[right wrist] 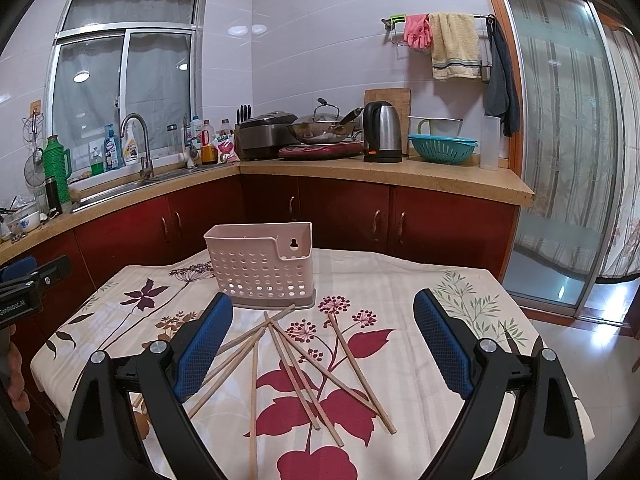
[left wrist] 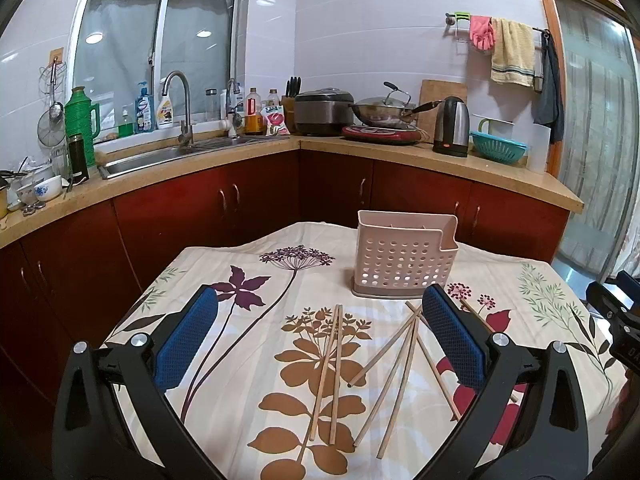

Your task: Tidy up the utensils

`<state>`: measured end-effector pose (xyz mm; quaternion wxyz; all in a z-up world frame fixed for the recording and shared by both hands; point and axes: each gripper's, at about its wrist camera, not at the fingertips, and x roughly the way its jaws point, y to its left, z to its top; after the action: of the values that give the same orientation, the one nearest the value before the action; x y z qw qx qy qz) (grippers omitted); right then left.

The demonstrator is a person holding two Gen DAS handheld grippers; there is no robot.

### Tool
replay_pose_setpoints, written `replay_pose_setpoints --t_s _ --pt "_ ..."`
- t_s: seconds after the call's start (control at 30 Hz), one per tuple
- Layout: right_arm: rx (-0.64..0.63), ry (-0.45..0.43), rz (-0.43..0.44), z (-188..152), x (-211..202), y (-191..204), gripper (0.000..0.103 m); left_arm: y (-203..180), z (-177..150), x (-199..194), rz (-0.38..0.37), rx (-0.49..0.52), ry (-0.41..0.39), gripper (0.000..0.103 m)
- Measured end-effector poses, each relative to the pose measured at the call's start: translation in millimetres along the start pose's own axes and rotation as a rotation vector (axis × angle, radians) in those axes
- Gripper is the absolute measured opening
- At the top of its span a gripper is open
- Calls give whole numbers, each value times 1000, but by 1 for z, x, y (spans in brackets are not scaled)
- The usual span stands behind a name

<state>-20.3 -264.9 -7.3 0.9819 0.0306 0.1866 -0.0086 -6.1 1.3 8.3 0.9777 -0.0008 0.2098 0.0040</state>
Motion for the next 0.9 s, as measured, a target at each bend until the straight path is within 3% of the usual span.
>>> replay_pose_setpoints --t_s 0.63,0.9 --pt "1 12 8 -5 3 4 89 0 -7 1 9 1 7 100" --pt "13 45 19 -21 17 -5 89 6 -23 24 9 4 71 100"
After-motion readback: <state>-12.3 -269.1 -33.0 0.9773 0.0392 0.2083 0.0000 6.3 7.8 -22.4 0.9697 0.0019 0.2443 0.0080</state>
